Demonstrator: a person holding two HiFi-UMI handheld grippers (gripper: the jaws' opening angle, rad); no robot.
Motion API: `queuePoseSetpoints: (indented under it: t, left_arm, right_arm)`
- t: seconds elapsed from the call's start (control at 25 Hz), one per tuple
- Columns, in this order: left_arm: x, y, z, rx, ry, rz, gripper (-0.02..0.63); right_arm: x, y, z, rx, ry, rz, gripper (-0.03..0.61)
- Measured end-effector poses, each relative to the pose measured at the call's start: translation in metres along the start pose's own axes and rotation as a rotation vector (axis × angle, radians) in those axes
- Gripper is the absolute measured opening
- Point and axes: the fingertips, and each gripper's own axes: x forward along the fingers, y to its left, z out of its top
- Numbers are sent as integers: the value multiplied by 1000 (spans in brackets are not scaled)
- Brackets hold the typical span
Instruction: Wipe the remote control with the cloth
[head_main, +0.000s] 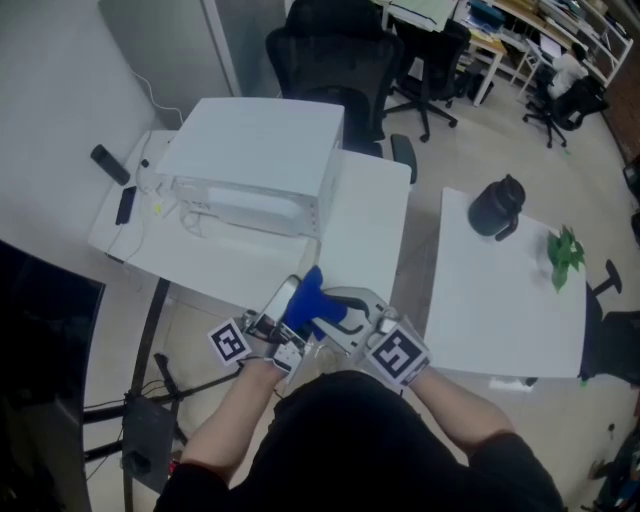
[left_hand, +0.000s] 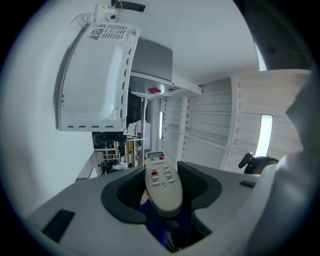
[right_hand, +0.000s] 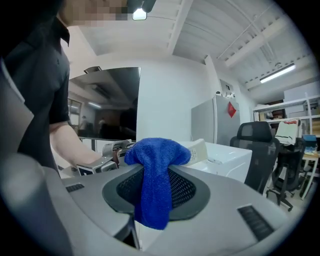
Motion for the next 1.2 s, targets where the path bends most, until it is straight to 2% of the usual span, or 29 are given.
queuePoseSetpoints:
  t: [0.12, 0.32, 0.52, 0.6, 0.64, 0.72, 0.8, 0.84, 0.88, 0.92, 1.0, 1.2]
  left_arm:
    - [-2, -1, -9, -15, 32, -4, 204]
    - [-5, -5, -28, -26, 94, -20, 203]
    - [-5, -4, -33, 22, 110, -2, 202]
    - [-7, 2, -27, 154, 105, 69, 202]
    - [-10, 11, -23, 266, 116, 137, 202]
    - [-21, 39, -16, 572, 197, 329, 203]
    - [-37, 75, -10, 902, 327, 563, 204]
    - [-45, 92, -5, 1031, 381, 668, 203]
    - [-54, 108, -1, 1121, 418, 755, 202]
    - [-63, 124, 3, 1178, 443, 823, 204]
    - [-79, 153, 10, 1232, 475, 913, 202]
    - [-108, 202, 13, 1253, 541, 1006, 202]
  right_arm:
    - [-4, -15, 2, 12, -17, -42, 126]
    - [-20, -59, 8, 62, -45, -173, 127]
    - [-28, -71, 12, 48, -55, -218, 127]
    - [-33, -72, 10, 54, -50, -244, 127]
    - [-36, -74, 8, 62, -41, -264, 126]
    - [-41, -79, 1, 74, -20, -296, 127]
    - [-46, -83, -11, 78, 5, -314, 126]
    - [-48, -83, -17, 83, 21, -321, 127]
    - [-50, -84, -23, 89, 41, -328, 127]
    - [-51, -84, -29, 97, 61, -334, 127]
    - [-53, -82, -40, 108, 93, -341, 127]
    - [-58, -80, -61, 141, 152, -357, 126]
